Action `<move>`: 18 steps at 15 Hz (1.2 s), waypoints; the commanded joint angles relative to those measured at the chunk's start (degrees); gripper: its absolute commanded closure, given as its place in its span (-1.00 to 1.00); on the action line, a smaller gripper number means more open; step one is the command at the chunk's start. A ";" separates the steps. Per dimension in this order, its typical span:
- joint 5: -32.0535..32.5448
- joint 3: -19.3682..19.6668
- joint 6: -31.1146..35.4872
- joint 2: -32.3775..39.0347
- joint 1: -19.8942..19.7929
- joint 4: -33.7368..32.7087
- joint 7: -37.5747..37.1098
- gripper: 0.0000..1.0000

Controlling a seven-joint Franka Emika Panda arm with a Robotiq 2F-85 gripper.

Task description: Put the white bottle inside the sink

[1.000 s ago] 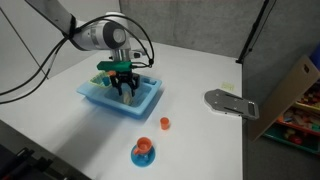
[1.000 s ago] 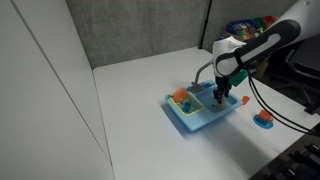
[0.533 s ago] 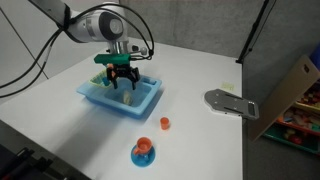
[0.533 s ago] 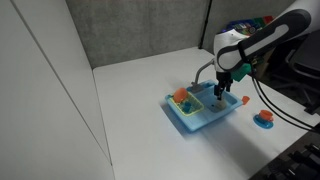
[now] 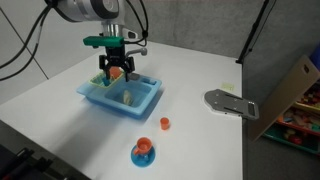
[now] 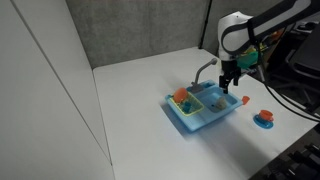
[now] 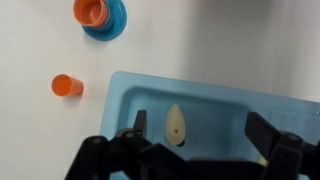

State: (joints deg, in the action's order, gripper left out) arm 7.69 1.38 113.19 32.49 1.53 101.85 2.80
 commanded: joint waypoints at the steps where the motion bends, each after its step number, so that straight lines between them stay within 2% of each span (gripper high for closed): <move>1: -2.78 -0.26 -3.75 -6.03 -0.52 3.97 -3.61 -1.00; 7: -5.54 -0.20 -3.55 -15.70 -0.39 12.21 -7.27 -1.00; 18: -6.64 -0.91 -1.09 -38.40 -0.34 29.03 -10.61 -1.00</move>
State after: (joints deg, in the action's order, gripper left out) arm 1.83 0.98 109.75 1.37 1.54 125.33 -5.75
